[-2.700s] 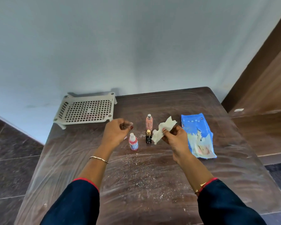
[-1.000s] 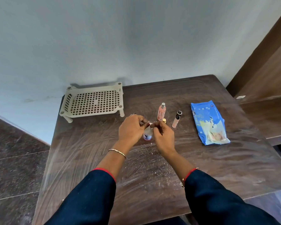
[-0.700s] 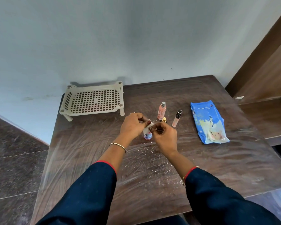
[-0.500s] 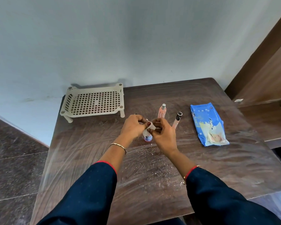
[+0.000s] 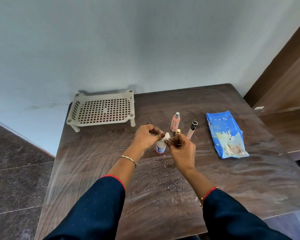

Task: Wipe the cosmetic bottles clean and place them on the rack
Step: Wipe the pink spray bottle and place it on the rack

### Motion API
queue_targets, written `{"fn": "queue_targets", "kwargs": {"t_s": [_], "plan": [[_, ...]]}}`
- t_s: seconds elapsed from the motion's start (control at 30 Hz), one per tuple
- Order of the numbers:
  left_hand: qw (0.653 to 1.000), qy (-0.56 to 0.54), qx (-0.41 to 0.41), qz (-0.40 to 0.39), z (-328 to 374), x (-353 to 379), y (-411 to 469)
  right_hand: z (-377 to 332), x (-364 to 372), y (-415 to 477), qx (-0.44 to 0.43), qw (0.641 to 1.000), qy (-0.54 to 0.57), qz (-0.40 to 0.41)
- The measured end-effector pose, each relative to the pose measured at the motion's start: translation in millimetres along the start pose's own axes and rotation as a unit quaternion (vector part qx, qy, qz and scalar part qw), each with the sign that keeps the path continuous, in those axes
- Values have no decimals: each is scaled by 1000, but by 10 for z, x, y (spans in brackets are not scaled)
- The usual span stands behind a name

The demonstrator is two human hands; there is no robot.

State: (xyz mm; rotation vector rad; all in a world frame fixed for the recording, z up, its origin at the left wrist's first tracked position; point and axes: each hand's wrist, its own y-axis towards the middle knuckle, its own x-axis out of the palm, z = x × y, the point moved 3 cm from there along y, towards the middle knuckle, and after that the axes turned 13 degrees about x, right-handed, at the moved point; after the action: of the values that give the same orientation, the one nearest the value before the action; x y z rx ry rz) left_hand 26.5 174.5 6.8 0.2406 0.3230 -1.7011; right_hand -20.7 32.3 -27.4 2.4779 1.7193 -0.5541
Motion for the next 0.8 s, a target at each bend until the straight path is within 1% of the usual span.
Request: {"fn": "queue_targets", "kwargs": {"t_s": [0.13,0.27,0.37,0.43,0.53,0.67,0.73,0.8], "plan": [[999,36,14,1,15,30,14,12,-53,-23,35,998,51,-6],[998,64,25,1,16,10,11,-45,-28,-24,33,998,37,-39],[996,81,26,11,3,-27,0,-115,4,-13,29,997,50,-48],[996,86,22,11,-7,-45,-4,-131,21,4,41,996,74,-38],[995,94,23,7,7,-51,-12,-98,6,71,70,992,100,9],[993,108,38,12,59,-57,-33,-116,-67,101,52,994,73,54],[990,130,48,-1,90,-42,-53,-147,-53,93,32,998,30,45],[984,170,54,-8,122,-14,-65,-159,12,107,24,999,-29,19]]}}
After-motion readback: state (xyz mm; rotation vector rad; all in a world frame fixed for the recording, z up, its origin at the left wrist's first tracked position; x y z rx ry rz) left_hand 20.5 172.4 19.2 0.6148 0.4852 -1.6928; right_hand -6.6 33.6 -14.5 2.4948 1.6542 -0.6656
